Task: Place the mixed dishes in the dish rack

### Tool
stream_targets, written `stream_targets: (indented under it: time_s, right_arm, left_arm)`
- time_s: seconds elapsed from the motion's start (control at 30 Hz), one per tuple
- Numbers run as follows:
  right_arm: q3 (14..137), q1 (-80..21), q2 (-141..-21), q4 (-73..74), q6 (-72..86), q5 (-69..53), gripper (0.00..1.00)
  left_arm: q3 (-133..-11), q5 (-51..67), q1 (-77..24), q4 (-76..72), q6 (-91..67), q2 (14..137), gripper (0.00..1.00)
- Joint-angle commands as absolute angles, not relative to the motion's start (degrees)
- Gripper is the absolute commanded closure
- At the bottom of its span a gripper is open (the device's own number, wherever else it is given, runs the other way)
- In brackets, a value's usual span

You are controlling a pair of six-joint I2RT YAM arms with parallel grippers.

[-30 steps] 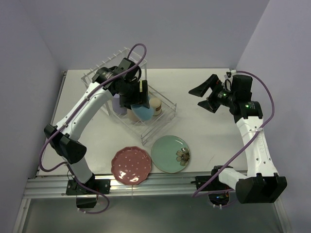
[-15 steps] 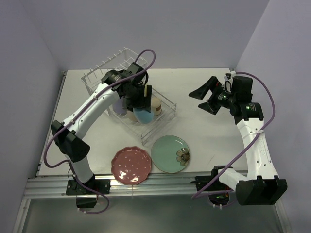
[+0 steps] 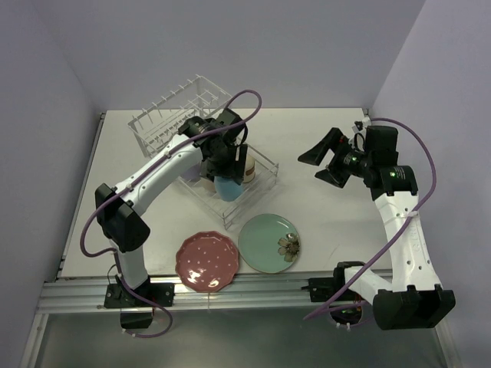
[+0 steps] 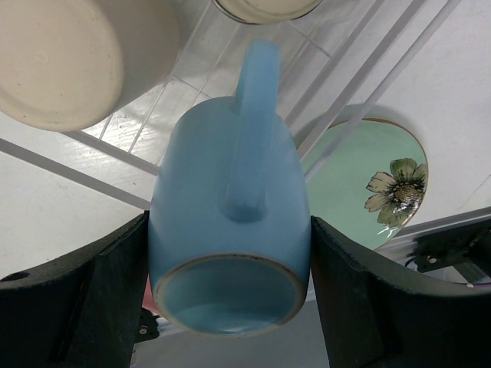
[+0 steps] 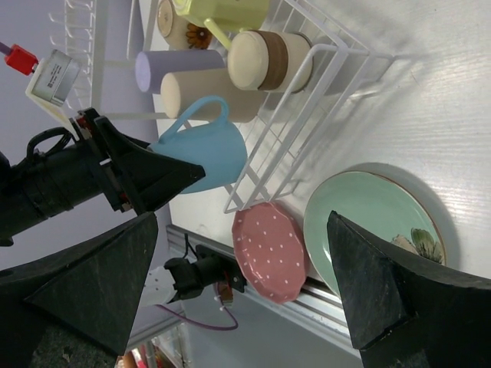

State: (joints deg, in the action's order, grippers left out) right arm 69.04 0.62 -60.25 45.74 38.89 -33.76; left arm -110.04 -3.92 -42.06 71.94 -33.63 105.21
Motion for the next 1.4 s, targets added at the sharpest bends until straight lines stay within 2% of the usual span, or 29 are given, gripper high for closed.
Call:
stream_targets:
  time_s: [0.0, 0.33, 0.57, 0.83, 1.03, 1.23, 1.3, 1.37]
  right_arm:
    - [69.96, 0.26, -58.8, 47.54, 36.56, -32.08, 0.02]
    - [62.94, -5.09, -56.87, 53.26, 33.31, -26.64, 0.02]
    - [54.94, -11.68, -55.98, 52.47, 34.98, -23.82, 0.02]
    - [46.94, -14.76, -57.39, 50.27, 35.33, -21.01, 0.03]
    - [41.84, -15.47, -58.18, 50.27, 36.55, -18.2, 0.11]
    - [36.92, -15.64, -57.92, 47.64, 39.28, -18.11, 0.13]
    - [34.82, -15.64, -57.66, 45.8, 39.99, -18.63, 0.14]
    - [32.88, -15.64, -57.31, 44.05, 40.96, -19.07, 0.17]
  left_arm:
    - [-109.78, -5.97, -42.98, 69.52, -32.52, 105.38, 1.0]
    - [-108.02, -8.0, -44.47, 68.64, -33.04, 108.19, 1.0]
    - [-107.23, -8.79, -44.65, 68.12, -33.4, 110.04, 1.0]
    - [-105.82, -9.67, -44.74, 67.15, -34.19, 110.22, 1.0]
    - [-101.0, -10.45, -44.74, 63.82, -35.07, 108.37, 1.0]
    - [-97.83, -9.85, -44.74, 61.79, -35.51, 107.75, 1.0]
    - [-97.47, -9.58, -44.82, 61.17, -35.68, 107.75, 0.97]
    - [-96.95, -9.14, -44.74, 60.82, -35.68, 107.67, 0.9]
